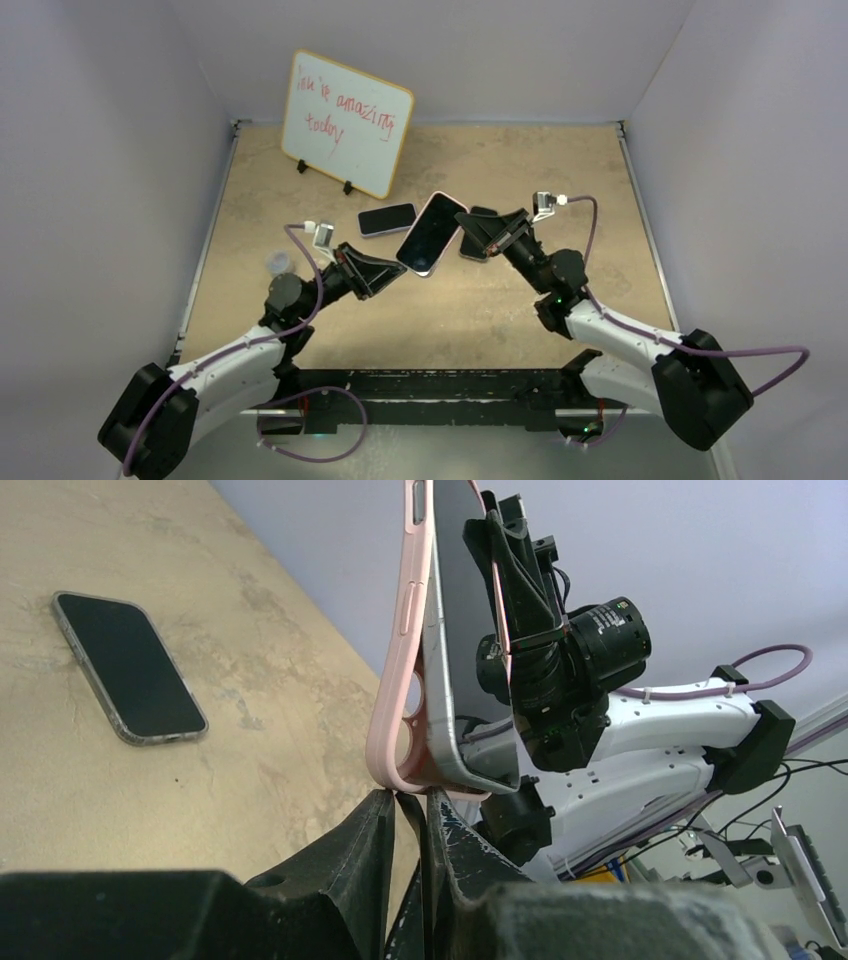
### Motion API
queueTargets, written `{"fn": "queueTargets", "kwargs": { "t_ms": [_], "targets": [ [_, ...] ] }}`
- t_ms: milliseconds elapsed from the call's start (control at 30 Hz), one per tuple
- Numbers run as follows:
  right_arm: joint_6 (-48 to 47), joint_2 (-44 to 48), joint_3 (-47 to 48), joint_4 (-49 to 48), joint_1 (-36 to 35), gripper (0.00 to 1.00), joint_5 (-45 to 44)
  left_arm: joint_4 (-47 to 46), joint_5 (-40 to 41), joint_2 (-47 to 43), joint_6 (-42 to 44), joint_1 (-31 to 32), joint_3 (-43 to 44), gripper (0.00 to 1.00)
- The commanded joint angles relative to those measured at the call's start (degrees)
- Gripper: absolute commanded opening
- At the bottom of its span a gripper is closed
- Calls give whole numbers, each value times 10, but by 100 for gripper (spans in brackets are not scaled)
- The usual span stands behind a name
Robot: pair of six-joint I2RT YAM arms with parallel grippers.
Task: Take the phone out of the phone case
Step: Remove the phone case from the phone.
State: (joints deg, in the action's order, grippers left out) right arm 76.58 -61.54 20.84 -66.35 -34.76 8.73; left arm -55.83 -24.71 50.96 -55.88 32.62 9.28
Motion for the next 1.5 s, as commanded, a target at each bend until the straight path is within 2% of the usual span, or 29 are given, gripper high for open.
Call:
{"fn": "queueTargets", "kwargs": {
  "t_ms": [0,200,333,433,700,933,1167,1333,1467],
  "targets": [
    [97,-5,31,-147,-14,0,100,5,17,6,40,-6,34,16],
    [113,-16,37,-178,-14,0,110,122,53,-21,113,-6,75,13],
    [99,-21,41,-166,-14,0,110,137,53,-14,115,-6,97,14],
    [72,-21,43,-135,-14,0,113,137,50,-3,102,-6,112,20],
    [-71,6,48,45,-14,0,76,177,105,3,78,-6,110,32],
    [-97,-32,40,57,-13,0,78,170,128,18,67,-7,82,40],
    [-143,-63,47,121,-13,0,54,154,113,20,113,-6,65,48],
    [-146,-100,59,153,-13,0,47,185,111,38,166,-5,66,50],
    [-156,-146,77,171,-13,0,63,204,101,81,169,0,71,50]
  ]
}}
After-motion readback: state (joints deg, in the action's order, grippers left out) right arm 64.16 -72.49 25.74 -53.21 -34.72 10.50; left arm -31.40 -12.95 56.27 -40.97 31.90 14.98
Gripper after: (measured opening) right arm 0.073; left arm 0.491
